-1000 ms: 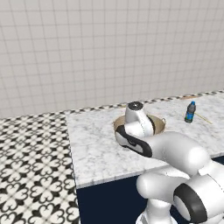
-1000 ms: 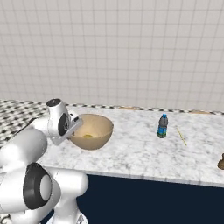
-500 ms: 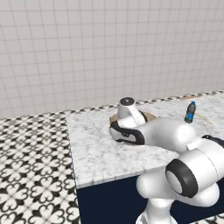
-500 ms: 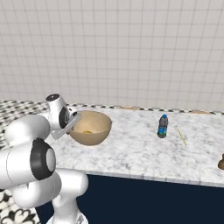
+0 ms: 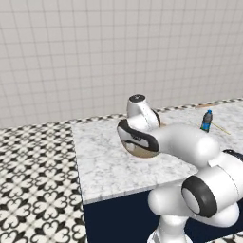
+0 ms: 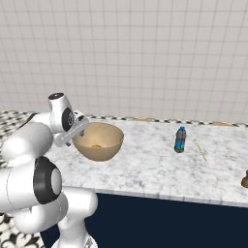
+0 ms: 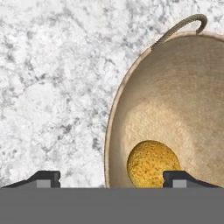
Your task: Open the cabinet, pick up the bread from the cabinet and place it in the basket. Then move the basket to the dining counter.
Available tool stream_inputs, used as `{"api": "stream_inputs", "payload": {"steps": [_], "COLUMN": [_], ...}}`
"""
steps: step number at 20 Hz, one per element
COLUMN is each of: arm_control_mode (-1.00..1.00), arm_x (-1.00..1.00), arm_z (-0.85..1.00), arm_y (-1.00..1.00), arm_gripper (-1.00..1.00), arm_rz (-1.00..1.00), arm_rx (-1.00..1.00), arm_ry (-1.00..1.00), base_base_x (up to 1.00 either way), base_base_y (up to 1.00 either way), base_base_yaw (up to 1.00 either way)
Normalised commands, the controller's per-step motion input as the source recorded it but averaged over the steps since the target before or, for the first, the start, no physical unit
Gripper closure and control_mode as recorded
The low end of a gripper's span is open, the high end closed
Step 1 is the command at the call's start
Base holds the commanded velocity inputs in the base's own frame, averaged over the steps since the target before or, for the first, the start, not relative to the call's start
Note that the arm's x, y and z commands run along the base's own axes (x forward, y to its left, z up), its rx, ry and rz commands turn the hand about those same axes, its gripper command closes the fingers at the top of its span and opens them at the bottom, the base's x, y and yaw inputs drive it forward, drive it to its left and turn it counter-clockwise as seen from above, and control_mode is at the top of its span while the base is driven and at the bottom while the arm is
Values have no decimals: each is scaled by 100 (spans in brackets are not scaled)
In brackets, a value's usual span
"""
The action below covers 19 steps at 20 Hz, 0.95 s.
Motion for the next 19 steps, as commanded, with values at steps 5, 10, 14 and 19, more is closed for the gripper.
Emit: {"api": "stream_inputs", "payload": {"steps": [5, 10, 14, 19], "arm_control_mode": [-100, -100, -100, -100], "arm_x": [-79, -100, -100, -99], "arm_z": [100, 100, 100, 91], "arm_y": [4, 0, 0, 1], "arm_gripper": [-100, -100, -100, -100], "arm_rz": [-15, -22, -28, -27], "arm_rx": [0, 7, 22, 18], "arm_ry": [-1, -13, -22, -16], "base_base_x": [0, 0, 0, 0], "base_base_y": [0, 0, 0, 0], "base_base_yaw": [0, 0, 0, 0]}}
